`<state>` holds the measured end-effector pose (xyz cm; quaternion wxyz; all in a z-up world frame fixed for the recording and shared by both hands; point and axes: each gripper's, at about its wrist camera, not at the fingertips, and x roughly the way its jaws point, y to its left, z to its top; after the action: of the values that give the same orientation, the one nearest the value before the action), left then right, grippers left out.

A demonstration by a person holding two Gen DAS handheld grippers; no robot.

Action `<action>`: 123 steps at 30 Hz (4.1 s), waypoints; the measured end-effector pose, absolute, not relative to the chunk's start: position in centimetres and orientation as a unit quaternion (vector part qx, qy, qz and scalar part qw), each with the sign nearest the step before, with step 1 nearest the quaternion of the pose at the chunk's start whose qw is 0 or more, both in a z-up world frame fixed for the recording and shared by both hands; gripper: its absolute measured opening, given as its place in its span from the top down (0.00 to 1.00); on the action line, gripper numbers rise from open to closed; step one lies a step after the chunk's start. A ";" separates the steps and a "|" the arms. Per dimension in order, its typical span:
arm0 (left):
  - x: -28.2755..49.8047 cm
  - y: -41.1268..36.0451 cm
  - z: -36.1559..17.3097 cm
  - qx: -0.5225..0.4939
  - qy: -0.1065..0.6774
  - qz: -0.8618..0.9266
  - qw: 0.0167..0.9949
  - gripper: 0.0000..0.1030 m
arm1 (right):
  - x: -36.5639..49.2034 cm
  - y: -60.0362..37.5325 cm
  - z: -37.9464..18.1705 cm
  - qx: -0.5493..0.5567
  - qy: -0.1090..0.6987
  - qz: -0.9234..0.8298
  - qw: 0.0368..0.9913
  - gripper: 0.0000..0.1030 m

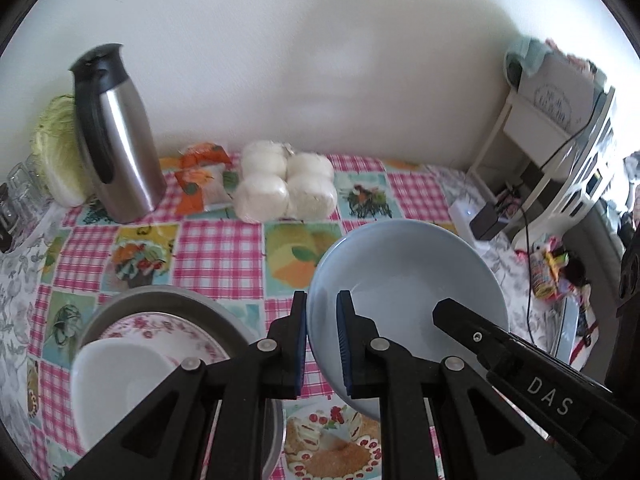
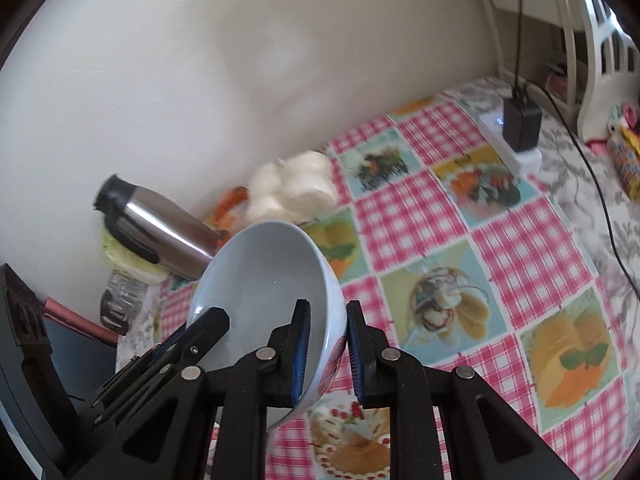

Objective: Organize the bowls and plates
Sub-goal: 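Lift the white round bowl with both grippers over the steel basin, then lower the white round bowl onto the stacked bowls with both grippers, then open both grippers and withdraw them from the bowl stack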

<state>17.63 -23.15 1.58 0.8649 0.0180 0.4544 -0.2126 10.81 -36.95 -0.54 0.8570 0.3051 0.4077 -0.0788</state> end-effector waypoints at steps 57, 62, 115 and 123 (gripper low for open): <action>17.3 -1.9 -0.5 -0.165 0.491 -0.101 0.850 0.86 | 15.3 -17.4 -0.9 0.167 0.477 0.039 0.862 0.80; 17.6 -1.8 -1.3 -0.172 0.498 -0.102 0.844 0.86 | 15.5 -17.2 -2.0 0.159 0.492 0.035 0.855 0.78; 13.5 0.5 0.2 -0.125 0.465 -0.059 0.874 0.20 | 10.4 -20.2 -0.7 0.185 0.447 0.000 0.875 0.36; 11.0 1.7 -0.6 -0.089 0.453 -0.057 0.886 0.11 | 7.6 -18.8 -0.8 0.148 0.441 0.003 0.885 0.20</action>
<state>10.98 1.73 -0.58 0.8855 -0.0886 0.4525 -0.0571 7.65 -18.77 -0.79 0.8855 0.1476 0.4406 0.0028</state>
